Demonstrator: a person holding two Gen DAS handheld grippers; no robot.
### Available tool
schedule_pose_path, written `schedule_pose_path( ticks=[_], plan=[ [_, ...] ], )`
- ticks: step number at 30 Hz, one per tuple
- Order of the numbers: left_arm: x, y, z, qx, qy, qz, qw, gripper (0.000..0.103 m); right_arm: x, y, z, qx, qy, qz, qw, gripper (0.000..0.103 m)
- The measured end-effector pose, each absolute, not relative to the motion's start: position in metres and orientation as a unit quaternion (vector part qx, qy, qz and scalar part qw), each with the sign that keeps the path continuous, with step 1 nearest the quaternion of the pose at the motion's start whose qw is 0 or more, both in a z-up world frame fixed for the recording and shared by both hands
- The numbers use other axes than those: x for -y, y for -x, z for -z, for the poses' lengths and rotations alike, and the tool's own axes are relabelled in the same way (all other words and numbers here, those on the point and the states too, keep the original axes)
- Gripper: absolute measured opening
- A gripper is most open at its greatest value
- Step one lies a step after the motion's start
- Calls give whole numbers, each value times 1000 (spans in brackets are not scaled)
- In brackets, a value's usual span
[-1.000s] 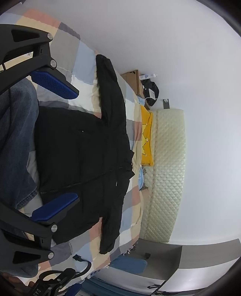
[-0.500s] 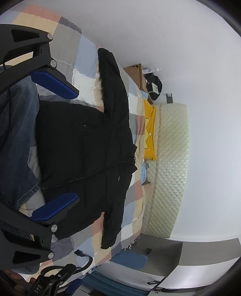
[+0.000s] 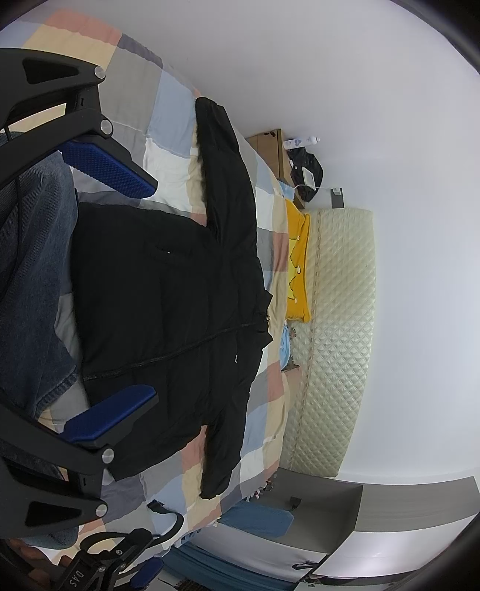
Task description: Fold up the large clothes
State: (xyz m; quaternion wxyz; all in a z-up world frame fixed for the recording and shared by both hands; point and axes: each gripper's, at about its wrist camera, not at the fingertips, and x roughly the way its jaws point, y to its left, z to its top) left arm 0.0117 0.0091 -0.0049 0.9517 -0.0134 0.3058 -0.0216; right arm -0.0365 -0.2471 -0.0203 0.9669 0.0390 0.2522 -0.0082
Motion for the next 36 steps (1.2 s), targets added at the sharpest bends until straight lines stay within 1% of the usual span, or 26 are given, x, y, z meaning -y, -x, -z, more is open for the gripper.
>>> schedule_pose_path(
  ticks=[36],
  plan=[
    [-5, -10, -9, -291, 20, 30, 956, 102, 253, 41, 11, -253, -61, 22, 965, 103]
  ],
)
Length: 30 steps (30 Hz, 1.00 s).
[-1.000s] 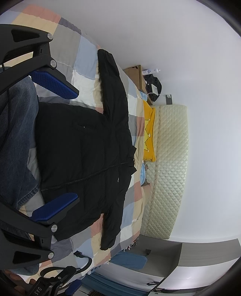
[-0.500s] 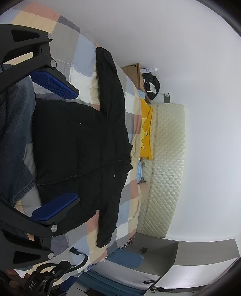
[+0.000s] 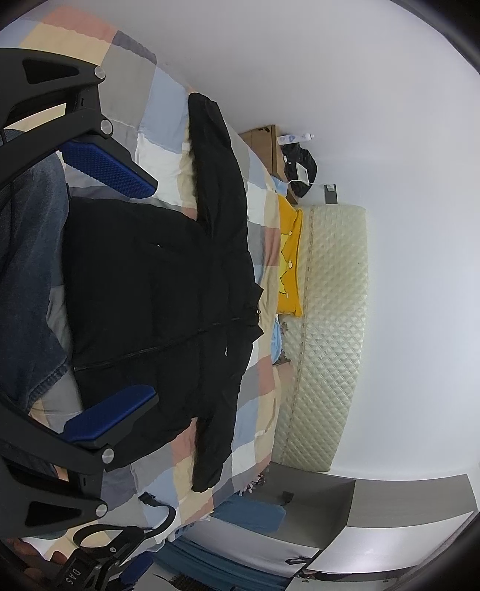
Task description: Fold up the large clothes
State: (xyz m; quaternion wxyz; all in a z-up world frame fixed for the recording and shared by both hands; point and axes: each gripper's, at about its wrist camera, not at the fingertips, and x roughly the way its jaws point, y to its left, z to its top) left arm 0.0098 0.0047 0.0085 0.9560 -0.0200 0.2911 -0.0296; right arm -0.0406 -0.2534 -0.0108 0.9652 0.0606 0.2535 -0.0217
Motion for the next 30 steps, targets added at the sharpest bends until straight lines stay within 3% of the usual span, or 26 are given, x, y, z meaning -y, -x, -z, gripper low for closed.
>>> schedule_pose_path(
  ticks=[18, 30],
  plan=[
    [10, -30, -24, -270, 19, 56, 961, 102, 257, 35, 3, -248, -66, 21, 966, 103],
    [26, -83, -31, -235, 0, 58, 970, 102, 291, -2, -11, -220, -61, 35, 973, 103]
  ],
)
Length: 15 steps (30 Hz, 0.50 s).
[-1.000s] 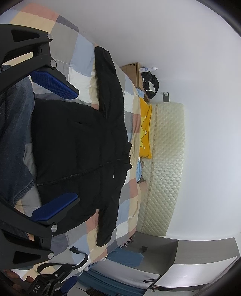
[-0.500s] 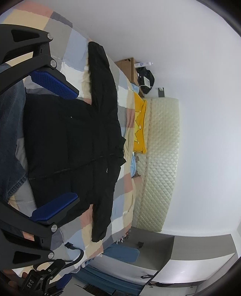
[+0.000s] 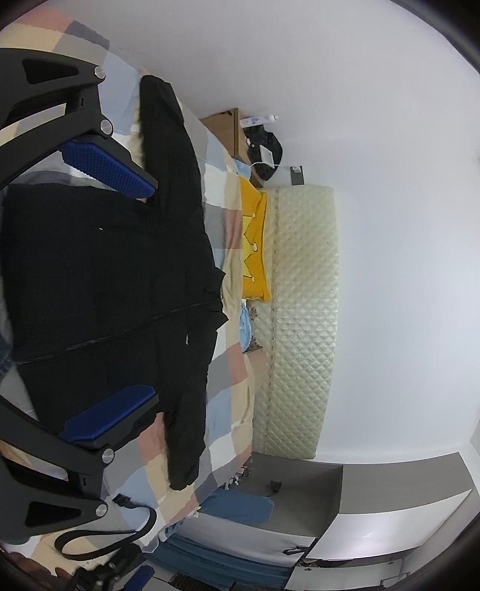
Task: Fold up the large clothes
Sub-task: 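Grasp the black jacket's sleeve cuff with the right gripper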
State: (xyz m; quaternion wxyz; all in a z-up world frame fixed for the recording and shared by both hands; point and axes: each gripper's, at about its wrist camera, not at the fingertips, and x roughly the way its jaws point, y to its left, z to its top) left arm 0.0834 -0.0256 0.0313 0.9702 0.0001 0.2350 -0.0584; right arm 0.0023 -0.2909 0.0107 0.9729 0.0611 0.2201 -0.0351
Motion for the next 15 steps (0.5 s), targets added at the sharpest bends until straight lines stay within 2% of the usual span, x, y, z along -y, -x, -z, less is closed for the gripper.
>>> schedule_pose_path(
  ticks=[2, 5, 9, 15],
  plan=[
    [28, -95, -31, -220, 4, 70, 973, 102, 303, -7, -12, -200, -70, 25, 977, 103],
    [28, -111, -24, -156, 26, 85, 984, 102, 325, -26, -10, -179, -77, 13, 981, 103],
    [36, -153, -3, -157, 13, 59, 986, 102, 368, -69, 2, -185, -89, 39, 978, 103],
    [34, -191, 32, -204, 29, 62, 977, 102, 440, -127, 24, -187, -53, 69, 979, 103]
  ],
)
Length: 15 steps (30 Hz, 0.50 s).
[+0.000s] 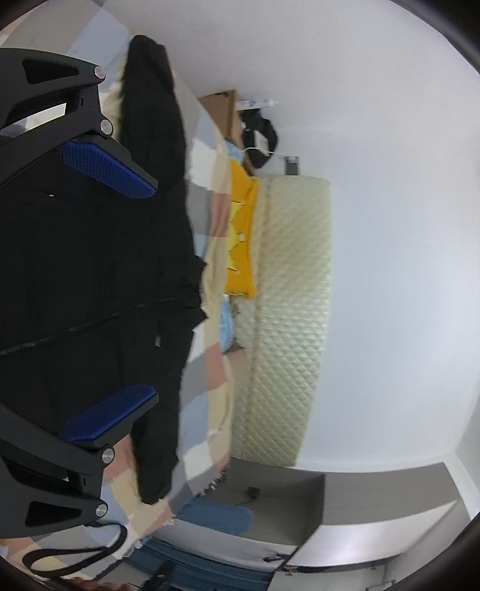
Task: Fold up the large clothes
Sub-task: 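Grasp the black jacket's sleeve cuff with the right gripper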
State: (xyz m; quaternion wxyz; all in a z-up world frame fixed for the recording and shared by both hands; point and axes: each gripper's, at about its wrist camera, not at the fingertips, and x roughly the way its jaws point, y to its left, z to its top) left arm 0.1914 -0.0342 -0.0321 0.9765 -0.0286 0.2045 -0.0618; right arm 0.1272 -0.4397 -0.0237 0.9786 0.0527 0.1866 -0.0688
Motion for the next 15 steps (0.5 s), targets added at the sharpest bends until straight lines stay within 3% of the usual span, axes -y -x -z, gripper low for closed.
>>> schedule_pose_path(
  ticks=[5, 8, 15],
  plan=[
    [41, -218, 65, -242, 23, 53, 969, 102, 517, -188, 55, -191, -126, 88, 969, 102],
    [46, -236, 73, -239, 30, 29, 970, 102, 563, -232, 86, -208, -186, 90, 956, 83],
    [50, -282, 93, -252, 40, -1, 967, 102, 658, -321, 162, -251, -293, 158, 909, 77]
  ],
)
